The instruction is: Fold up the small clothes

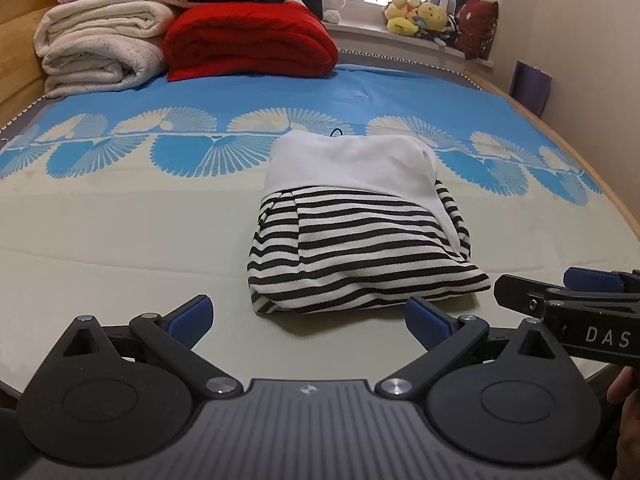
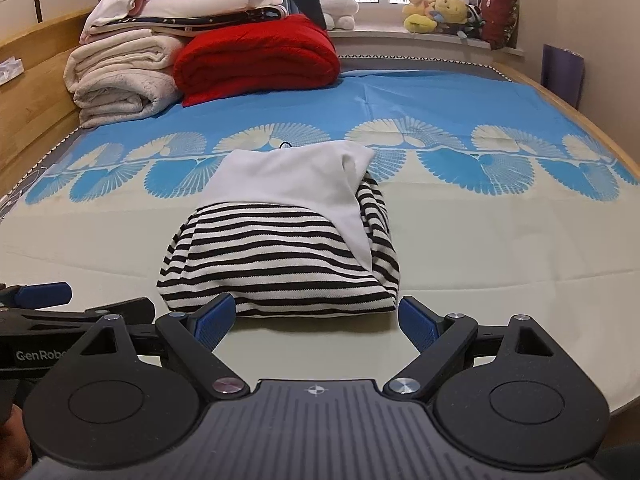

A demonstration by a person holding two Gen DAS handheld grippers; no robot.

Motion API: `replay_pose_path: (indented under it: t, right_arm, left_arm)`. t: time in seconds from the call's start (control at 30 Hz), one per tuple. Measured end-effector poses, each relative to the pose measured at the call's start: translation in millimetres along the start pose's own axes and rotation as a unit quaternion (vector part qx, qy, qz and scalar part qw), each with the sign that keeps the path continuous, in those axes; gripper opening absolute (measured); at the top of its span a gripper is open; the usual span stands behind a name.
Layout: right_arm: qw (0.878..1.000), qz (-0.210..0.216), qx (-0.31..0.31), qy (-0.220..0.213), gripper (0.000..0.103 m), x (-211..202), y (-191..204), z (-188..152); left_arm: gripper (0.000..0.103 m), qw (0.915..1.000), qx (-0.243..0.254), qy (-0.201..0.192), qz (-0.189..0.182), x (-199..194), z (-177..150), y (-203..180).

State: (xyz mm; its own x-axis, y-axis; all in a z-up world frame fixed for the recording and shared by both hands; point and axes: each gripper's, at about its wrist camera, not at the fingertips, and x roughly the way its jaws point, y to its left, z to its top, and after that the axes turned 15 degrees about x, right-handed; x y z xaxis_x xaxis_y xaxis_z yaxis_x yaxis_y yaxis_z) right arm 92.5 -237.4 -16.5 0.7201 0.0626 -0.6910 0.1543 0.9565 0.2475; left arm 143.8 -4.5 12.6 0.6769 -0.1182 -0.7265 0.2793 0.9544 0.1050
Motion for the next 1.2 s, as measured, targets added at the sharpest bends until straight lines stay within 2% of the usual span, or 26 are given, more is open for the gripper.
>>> replay_pose_path:
  t: [1.2]
  right_arm:
    - [1.0, 0.0, -0.019, 0.002, 0.089, 2.2, 1.6, -1.9]
  left_arm:
    - [0.102, 0.9999, 0.01, 0.003, 0.004, 6.8, -1.8, -1.4]
